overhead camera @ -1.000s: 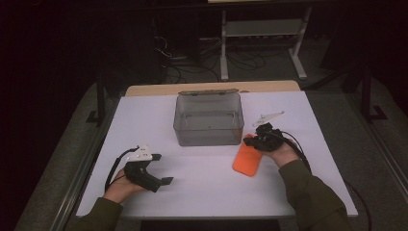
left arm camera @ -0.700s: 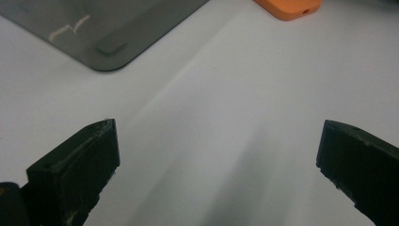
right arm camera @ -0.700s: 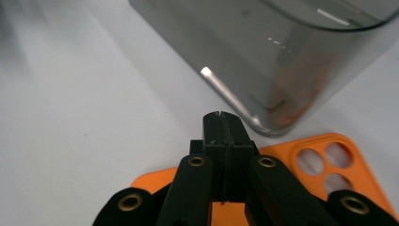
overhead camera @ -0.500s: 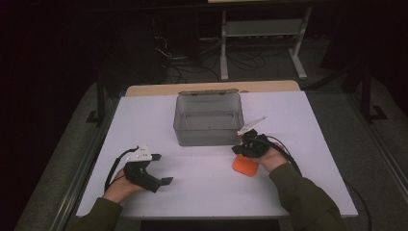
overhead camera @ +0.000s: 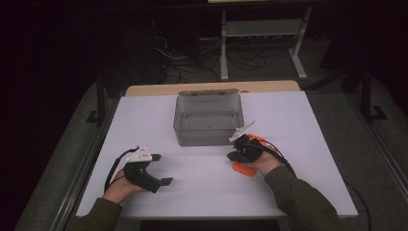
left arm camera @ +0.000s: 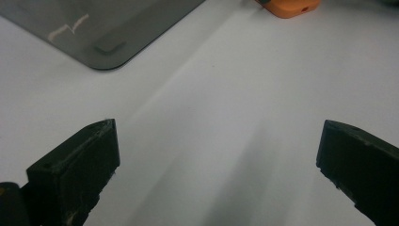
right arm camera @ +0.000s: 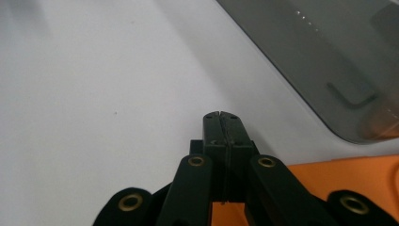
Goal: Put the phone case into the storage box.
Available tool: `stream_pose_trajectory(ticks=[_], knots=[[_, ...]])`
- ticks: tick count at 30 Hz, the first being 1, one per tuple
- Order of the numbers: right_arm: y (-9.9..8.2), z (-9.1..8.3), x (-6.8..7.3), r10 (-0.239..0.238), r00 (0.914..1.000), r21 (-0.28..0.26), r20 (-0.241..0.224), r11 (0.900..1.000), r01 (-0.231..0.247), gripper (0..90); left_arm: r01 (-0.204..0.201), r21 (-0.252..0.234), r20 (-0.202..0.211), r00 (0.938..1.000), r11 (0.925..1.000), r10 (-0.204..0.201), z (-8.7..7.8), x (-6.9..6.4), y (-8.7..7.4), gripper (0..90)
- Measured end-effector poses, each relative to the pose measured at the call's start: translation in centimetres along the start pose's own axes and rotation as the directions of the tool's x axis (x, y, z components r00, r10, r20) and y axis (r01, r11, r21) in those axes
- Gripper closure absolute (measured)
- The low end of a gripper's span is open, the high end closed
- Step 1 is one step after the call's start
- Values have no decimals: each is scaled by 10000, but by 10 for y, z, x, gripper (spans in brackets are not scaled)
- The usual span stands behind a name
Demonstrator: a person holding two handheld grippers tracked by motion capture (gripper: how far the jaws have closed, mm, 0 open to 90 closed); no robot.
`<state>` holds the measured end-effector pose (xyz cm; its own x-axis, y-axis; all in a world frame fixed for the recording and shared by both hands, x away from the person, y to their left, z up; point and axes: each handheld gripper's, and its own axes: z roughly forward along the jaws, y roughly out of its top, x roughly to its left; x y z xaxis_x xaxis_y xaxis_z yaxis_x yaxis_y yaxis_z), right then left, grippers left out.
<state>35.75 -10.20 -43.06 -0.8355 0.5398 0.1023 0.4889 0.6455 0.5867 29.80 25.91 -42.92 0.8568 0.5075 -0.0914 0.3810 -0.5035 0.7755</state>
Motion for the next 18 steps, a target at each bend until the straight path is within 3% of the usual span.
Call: stream_pose_trajectory(ticks=[18], knots=[[-1, 6, 3, -185, 9998, 450, -12, 9988, 185, 888, -56, 14, 1, 10000, 10000, 56, 0, 0, 0, 0]])
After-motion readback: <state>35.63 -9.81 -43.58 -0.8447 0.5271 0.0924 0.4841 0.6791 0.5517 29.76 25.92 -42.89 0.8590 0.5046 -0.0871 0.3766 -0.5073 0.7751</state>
